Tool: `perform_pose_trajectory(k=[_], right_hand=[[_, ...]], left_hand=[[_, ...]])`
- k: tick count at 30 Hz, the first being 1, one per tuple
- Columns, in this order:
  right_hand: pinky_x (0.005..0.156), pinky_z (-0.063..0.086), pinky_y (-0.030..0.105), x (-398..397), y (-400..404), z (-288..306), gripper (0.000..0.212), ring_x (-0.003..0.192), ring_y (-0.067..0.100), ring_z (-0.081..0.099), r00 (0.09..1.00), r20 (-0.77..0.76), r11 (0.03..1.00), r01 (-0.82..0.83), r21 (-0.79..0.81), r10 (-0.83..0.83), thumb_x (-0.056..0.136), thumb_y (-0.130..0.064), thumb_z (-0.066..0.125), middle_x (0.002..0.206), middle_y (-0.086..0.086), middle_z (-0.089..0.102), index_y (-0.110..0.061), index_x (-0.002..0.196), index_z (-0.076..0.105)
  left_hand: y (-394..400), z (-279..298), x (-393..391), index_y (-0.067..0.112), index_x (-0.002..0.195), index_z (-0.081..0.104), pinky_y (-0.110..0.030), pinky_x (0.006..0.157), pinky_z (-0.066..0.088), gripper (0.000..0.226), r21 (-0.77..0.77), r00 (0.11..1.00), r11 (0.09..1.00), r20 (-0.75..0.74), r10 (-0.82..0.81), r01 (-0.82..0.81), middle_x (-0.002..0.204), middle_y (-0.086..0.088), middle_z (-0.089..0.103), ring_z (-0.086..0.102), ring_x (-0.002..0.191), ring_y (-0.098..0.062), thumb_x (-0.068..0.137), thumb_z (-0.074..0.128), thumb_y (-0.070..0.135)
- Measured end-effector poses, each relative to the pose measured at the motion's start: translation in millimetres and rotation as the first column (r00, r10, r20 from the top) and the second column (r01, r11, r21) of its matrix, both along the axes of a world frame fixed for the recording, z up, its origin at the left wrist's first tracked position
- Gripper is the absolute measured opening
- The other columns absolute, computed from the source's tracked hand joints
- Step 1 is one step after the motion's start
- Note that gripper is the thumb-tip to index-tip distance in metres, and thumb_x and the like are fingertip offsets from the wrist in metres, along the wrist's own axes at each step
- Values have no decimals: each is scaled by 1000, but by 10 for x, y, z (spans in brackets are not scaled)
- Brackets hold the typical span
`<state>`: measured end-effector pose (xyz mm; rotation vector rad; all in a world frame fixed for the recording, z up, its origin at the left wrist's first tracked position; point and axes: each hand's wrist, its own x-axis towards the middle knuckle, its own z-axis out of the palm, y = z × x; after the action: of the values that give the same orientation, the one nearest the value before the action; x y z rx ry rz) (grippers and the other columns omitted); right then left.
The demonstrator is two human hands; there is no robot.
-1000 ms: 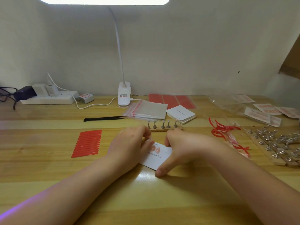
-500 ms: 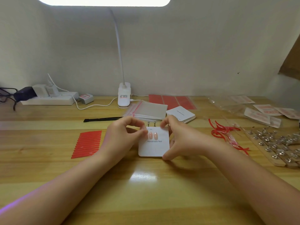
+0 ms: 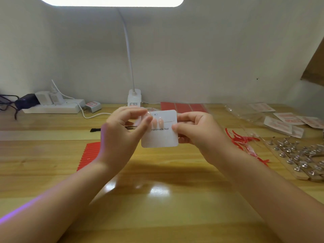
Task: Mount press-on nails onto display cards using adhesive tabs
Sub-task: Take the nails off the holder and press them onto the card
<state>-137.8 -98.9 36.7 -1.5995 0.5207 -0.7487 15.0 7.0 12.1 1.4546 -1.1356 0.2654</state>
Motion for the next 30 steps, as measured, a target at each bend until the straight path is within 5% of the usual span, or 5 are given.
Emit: perform_pose_trajectory(k=[3, 9, 21, 30], right_hand=[[55, 53, 22, -10, 28, 47, 20, 65, 13, 71, 999, 42, 1000, 11, 21, -12, 85, 9, 58, 76, 6, 75, -7, 90, 68], [56, 55, 23, -11, 145, 119, 21, 67, 16, 73, 998, 67, 1000, -7, 7, 7, 85, 9, 60, 75, 6, 75, -10, 84, 69], [58, 56, 22, -23, 262, 172, 15, 70, 17, 74, 992, 117, 998, -53, 40, 48, 86, 4, 65, 78, 7, 76, -11, 86, 69], [64, 59, 28, -27, 253, 172, 12, 75, 22, 74, 993, 113, 996, -45, 78, 36, 87, 4, 64, 85, 14, 75, -2, 95, 69]], left_hand=[[15, 58, -18, 16, 99, 75, -31, 87, 48, 17, -35, 972, 995, 214, 97, -92, 102, 5, 69, 60, 103, -15, 87, 70, 27], [29, 111, -98, 12, 91, 77, -19, 85, 40, 10, -107, 902, 986, 401, 158, -126, 94, 3, 70, 61, 90, -23, 86, 72, 20], [42, 102, -125, 13, 90, 78, -34, 76, 45, 15, -111, 895, 988, 424, 142, -104, 91, 0, 71, 60, 85, -27, 86, 70, 25], [52, 101, -156, 15, 91, 78, -30, 77, 42, 11, -87, 895, 991, 425, 131, -104, 92, -2, 71, 59, 84, -28, 84, 72, 22]])
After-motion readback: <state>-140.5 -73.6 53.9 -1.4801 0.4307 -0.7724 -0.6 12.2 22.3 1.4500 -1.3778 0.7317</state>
